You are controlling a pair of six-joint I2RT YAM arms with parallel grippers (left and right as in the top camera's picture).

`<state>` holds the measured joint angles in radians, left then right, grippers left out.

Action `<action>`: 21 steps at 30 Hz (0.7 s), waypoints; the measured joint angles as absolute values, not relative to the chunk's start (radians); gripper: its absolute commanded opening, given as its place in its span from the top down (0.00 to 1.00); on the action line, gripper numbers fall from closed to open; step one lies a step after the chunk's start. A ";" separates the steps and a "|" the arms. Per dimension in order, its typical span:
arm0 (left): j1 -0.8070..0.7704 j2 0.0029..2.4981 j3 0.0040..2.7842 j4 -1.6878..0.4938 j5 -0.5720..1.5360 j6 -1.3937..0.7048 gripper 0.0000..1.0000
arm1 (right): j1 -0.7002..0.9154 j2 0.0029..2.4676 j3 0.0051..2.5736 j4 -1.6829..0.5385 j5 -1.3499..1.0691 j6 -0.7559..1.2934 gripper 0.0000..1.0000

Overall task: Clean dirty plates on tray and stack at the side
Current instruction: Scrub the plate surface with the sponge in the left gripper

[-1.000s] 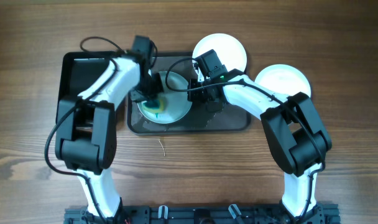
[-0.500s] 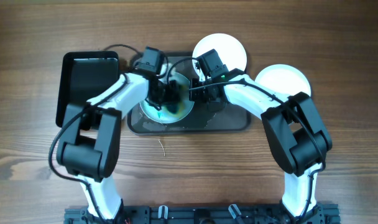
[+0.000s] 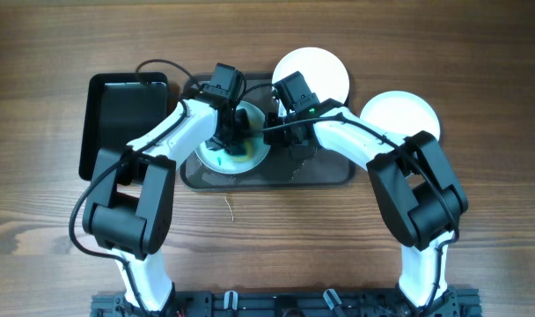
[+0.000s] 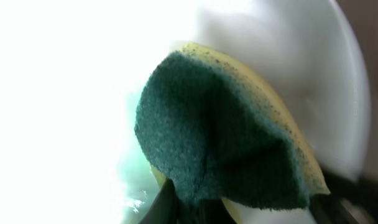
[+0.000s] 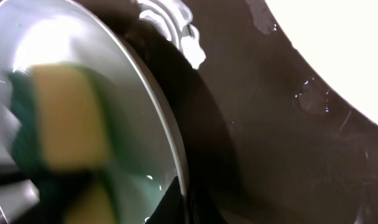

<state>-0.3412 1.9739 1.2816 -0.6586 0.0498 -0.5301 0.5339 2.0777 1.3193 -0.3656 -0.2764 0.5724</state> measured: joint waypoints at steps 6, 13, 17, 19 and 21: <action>-0.341 1.972 1.285 -0.704 -0.204 -0.628 0.96 | 0.534 2.078 1.319 -0.366 -0.277 0.576 0.96; -0.312 1.972 1.286 -0.707 0.038 -0.441 0.96 | 0.529 2.078 1.319 -0.378 -0.278 0.575 0.96; -0.310 1.973 1.279 -0.686 0.404 -0.263 0.96 | 0.528 2.078 1.319 -0.378 -0.280 0.575 0.96; -0.322 1.974 1.274 -0.649 0.501 -0.222 0.96 | 0.528 2.078 1.319 -0.378 -0.280 0.575 0.96; -0.332 1.975 1.273 -0.612 0.537 -0.211 0.96 | 0.528 2.078 1.319 -0.378 -0.280 0.575 0.96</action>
